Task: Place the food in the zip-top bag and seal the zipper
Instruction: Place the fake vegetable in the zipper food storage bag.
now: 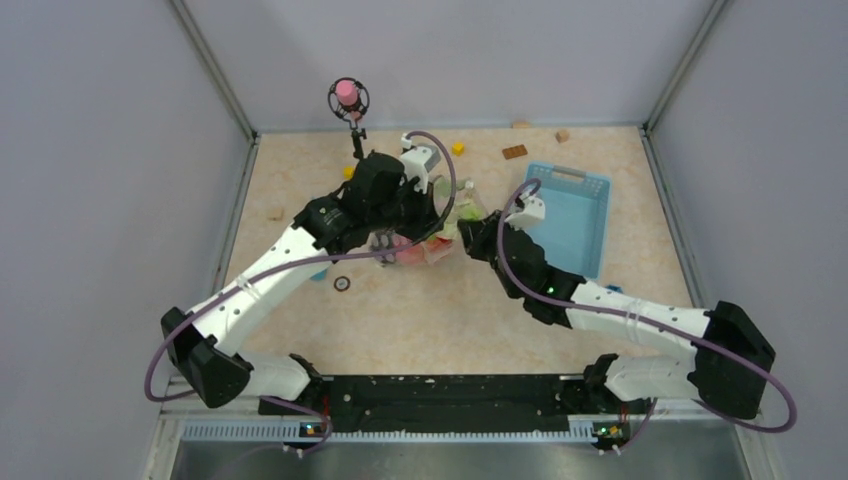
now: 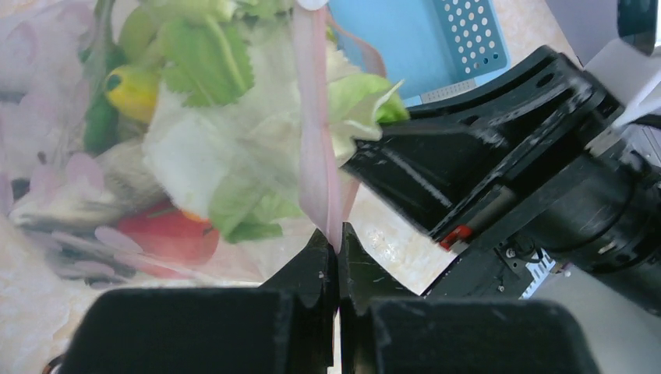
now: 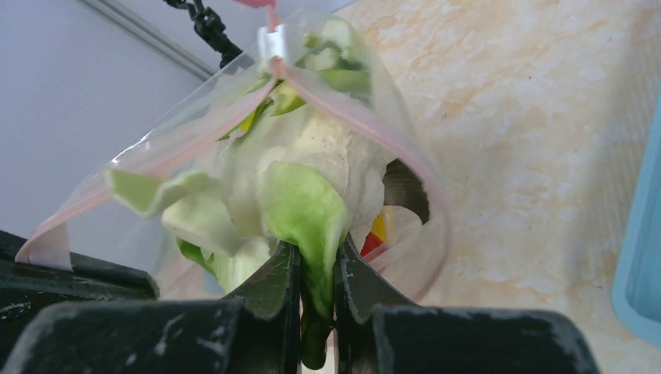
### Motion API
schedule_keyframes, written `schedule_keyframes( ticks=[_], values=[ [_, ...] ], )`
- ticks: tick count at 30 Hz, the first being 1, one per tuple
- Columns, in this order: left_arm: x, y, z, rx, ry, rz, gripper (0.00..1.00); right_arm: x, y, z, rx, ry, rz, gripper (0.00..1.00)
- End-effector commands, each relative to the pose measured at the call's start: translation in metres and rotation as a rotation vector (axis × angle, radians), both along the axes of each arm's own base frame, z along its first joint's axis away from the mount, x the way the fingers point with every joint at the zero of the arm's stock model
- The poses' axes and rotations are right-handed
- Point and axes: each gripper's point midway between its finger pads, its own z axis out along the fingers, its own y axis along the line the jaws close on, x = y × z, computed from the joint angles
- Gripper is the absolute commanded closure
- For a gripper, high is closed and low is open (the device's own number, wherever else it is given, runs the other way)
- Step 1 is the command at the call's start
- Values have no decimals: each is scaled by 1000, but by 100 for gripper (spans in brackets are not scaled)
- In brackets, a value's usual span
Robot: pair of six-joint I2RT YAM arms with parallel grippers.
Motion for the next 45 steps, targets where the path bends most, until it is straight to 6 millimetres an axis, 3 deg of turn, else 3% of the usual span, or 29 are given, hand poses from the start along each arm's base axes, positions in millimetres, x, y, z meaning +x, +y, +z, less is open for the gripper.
schedule_keyframes(
  ticks=[1, 5, 8, 11, 14, 17, 24, 30, 34, 37, 40, 45],
  values=[
    [-18, -32, 40, -104, -23, -132, 100, 6, 27, 38, -14, -110, 13, 100],
    [-6, -40, 43, -103, -20, -101, 100, -10, 66, 42, -66, -186, 172, 100],
    [6, -37, 45, -87, -37, -45, 100, -20, 87, 27, -74, -183, 287, 100],
    [4, -38, 51, -97, -47, -61, 100, -22, 96, 6, -83, -171, 328, 100],
    [-1, -40, 60, -129, -59, -89, 100, -18, 95, -9, -67, -155, 296, 100],
    [-11, -43, 66, -156, -57, -141, 100, -21, 94, -9, -1, -191, 298, 100],
    [-14, -45, 55, -169, -43, -150, 100, -57, 82, 46, 221, -488, 418, 100],
    [-24, -49, 62, -214, -52, -210, 100, -76, 87, 64, 201, -603, 518, 100],
    [-27, -49, 62, -207, -46, -225, 100, -71, 96, 55, 101, -584, 540, 100],
    [-26, -47, 60, -200, -48, -215, 100, -66, 99, 37, 38, -528, 543, 100],
    [-19, -44, 60, -198, -72, -172, 100, -52, 84, 15, -24, -414, 447, 93],
    [-2, -33, 53, -158, -104, -63, 100, -52, 52, 9, -78, -306, 365, 90]
  ],
)
